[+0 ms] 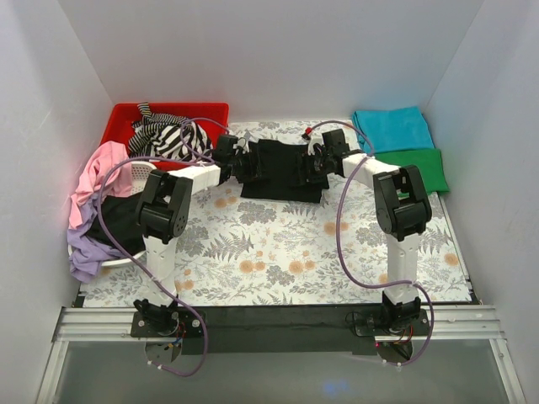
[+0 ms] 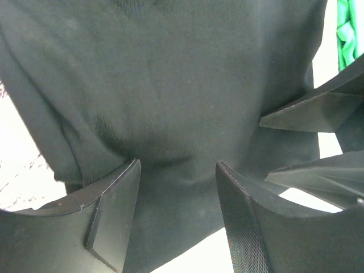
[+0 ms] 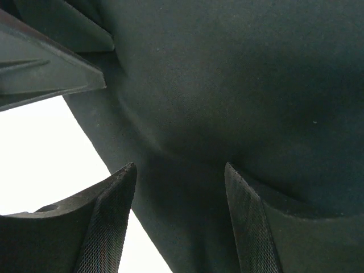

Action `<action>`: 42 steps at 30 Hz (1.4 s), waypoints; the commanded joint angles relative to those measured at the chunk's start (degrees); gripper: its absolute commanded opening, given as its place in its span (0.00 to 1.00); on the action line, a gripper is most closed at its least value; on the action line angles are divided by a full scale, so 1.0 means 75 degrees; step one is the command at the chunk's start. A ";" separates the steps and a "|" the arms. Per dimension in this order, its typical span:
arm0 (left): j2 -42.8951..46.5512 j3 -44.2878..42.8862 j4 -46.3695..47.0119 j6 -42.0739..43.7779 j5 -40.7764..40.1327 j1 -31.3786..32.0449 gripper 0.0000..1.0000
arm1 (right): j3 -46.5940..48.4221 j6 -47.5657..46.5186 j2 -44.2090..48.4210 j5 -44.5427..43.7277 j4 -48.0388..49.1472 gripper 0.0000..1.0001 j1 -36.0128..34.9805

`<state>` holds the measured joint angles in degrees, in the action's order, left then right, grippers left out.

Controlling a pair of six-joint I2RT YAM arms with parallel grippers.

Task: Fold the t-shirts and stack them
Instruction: Fold the tshirt

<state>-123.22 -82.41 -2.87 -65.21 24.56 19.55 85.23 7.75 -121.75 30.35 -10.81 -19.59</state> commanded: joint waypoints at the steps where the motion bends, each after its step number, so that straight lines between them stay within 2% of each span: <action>1: 0.0442 0.0710 -0.0988 0.0316 -0.1293 0.0006 0.55 | -0.0767 -0.0002 0.0284 -0.0507 -0.0340 0.70 0.0035; 8: 0.1169 0.1507 -0.1011 0.0093 -0.1293 0.0498 0.55 | -0.2185 -0.0095 0.1116 -0.1046 -0.0844 0.70 -0.0012; 14: 0.2130 0.2678 -0.1597 -0.0375 -0.1690 0.1259 0.55 | -0.3464 -0.0260 0.2928 -0.1175 -0.0833 0.69 -0.0176; 15: 0.2643 0.2854 -0.1586 -0.0468 -0.1797 0.1411 0.55 | -0.3779 -0.0271 0.3200 -0.1222 -0.0786 0.70 -0.0176; 18: 0.3430 0.3137 -0.1492 -0.0540 -0.2124 0.1483 0.56 | -0.3888 -0.0295 0.4126 -0.1304 -0.0727 0.70 -0.0176; 23: 0.3866 0.2528 -0.1457 -0.0037 -0.3050 0.1483 0.57 | -0.3525 -0.0354 0.5076 -0.1889 -0.0704 0.71 -0.0176; 28: 0.3178 0.1509 -0.1199 0.0432 -0.3976 0.1448 0.59 | -0.3045 -0.0307 0.4774 -0.1937 -0.0692 0.72 -0.0176; 32: 0.2391 0.0759 -0.1362 0.0492 -0.3604 0.1319 0.60 | -0.2950 -0.0294 0.4293 -0.2195 -0.0657 0.72 -0.0142; 38: 0.1945 0.1144 -0.0825 0.0199 -0.2912 0.1296 0.60 | -0.2494 -0.0459 0.3323 -0.2136 -0.0376 0.72 -0.0048; 42: 0.1571 0.1320 -0.0497 0.0198 -0.2829 0.1296 0.59 | -0.2026 -0.0435 0.2653 -0.1972 -0.0328 0.72 0.0093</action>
<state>-111.35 -73.76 -9.61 -63.70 1.89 29.36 65.91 5.52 -100.01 14.96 -15.59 -19.79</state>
